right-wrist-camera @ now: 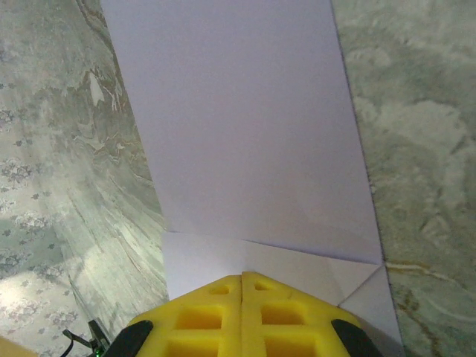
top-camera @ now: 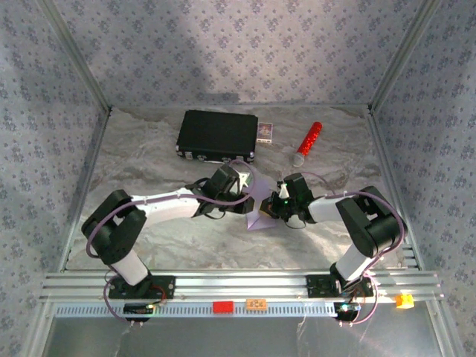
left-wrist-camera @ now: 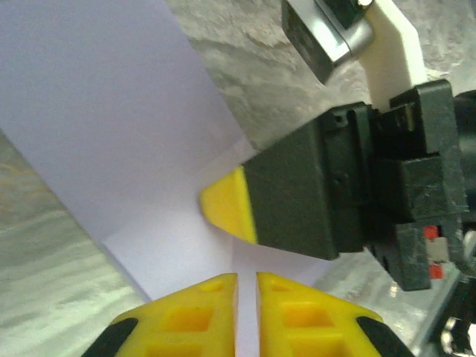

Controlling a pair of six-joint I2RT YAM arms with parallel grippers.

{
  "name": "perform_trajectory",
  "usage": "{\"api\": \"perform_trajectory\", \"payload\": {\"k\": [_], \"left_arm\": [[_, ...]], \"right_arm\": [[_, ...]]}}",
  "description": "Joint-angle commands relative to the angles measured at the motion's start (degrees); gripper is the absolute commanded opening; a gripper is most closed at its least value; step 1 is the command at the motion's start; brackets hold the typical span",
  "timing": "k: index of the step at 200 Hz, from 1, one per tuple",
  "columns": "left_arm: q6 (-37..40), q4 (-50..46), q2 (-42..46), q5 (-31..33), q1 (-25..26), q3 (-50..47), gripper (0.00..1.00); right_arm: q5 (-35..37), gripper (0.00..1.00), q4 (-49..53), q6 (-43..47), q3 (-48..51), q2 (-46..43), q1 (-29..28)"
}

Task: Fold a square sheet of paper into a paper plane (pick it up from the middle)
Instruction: Fold the triangle a second time at the center of the table.

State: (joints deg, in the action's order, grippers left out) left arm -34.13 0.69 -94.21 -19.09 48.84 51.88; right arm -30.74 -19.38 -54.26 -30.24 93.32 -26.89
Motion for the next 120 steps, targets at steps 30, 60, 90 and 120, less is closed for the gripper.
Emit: {"api": "perform_trajectory", "payload": {"k": [30, 60, 90, 120], "left_arm": [[-2.59, 3.11, -6.48, -12.29, 0.99, 3.04, 0.09], [-2.87, 1.88, -9.24, -12.37, 1.16, 4.42, 0.09], [-2.95, 2.21, -10.59, -13.16, 1.28, 4.91, 0.09], [-2.41, 1.02, -11.89, -13.06, 1.34, 5.62, 0.09]], "right_arm": [[3.71, 0.04, 4.17, -0.31, 1.15, 0.35, 0.18], [3.57, 0.04, 4.13, -0.32, 1.15, 0.41, 0.17], [3.76, 0.04, 4.17, -0.32, 1.36, 0.21, 0.17], [3.68, 0.04, 4.17, -0.31, 1.36, 0.12, 0.12]]}}
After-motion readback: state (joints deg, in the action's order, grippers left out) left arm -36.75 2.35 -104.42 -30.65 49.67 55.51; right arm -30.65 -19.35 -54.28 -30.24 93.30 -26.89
